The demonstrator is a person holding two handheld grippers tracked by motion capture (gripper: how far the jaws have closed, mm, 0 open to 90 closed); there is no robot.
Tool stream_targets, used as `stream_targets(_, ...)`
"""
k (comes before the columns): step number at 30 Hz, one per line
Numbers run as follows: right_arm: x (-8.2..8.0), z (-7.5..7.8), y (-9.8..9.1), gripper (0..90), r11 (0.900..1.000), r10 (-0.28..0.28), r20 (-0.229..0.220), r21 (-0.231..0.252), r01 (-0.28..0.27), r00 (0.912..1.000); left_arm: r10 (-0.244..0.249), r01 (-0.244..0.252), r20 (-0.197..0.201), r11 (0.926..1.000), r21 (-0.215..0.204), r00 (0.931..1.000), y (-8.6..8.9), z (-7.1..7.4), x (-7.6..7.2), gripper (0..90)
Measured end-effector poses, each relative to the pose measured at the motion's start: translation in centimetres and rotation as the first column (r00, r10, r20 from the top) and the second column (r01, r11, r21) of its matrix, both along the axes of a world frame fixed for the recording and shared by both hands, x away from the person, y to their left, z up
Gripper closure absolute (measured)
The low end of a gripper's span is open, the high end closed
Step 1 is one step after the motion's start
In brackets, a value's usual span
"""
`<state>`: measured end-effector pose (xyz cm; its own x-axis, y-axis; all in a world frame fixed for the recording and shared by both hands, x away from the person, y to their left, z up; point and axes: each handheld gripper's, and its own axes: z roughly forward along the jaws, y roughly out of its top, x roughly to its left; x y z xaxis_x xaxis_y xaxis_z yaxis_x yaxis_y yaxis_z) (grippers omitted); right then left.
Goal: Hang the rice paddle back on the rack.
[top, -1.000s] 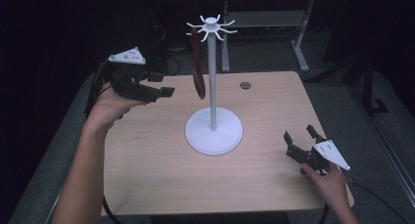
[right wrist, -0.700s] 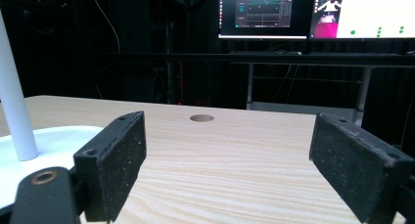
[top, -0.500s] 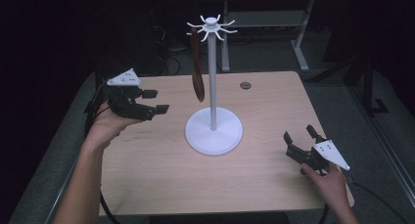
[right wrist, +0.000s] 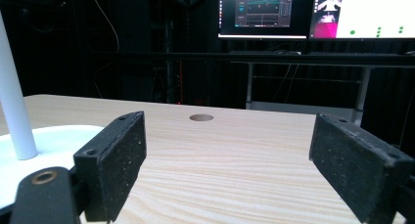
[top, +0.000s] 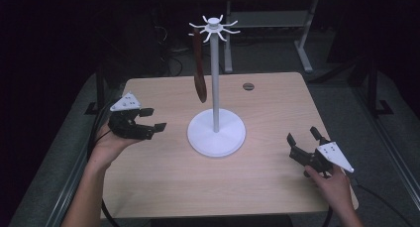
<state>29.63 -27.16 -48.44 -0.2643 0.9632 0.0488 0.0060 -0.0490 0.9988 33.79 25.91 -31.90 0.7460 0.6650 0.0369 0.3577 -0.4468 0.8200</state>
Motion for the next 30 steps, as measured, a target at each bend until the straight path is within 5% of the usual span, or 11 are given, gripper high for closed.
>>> stream_targets(10, 0.0, 0.0, 0.0, 13.1, 1.0, 0.001, 0.0, -0.003, -0.001, 1.0, 0.036, -0.036, -0.022, 0.9993, -0.007, 0.9991, 0.6, -4.0, -1.5, 22.7)
stream_targets(30, 0.0, 0.0, 0.0, 13.1, 1.0, -0.001, 0.003, 0.002, 0.001, 1.0, 0.1, -0.097, -0.047, 0.9927, 0.071, 0.9938, 0.8, -9.7, -4.7, 15.1)
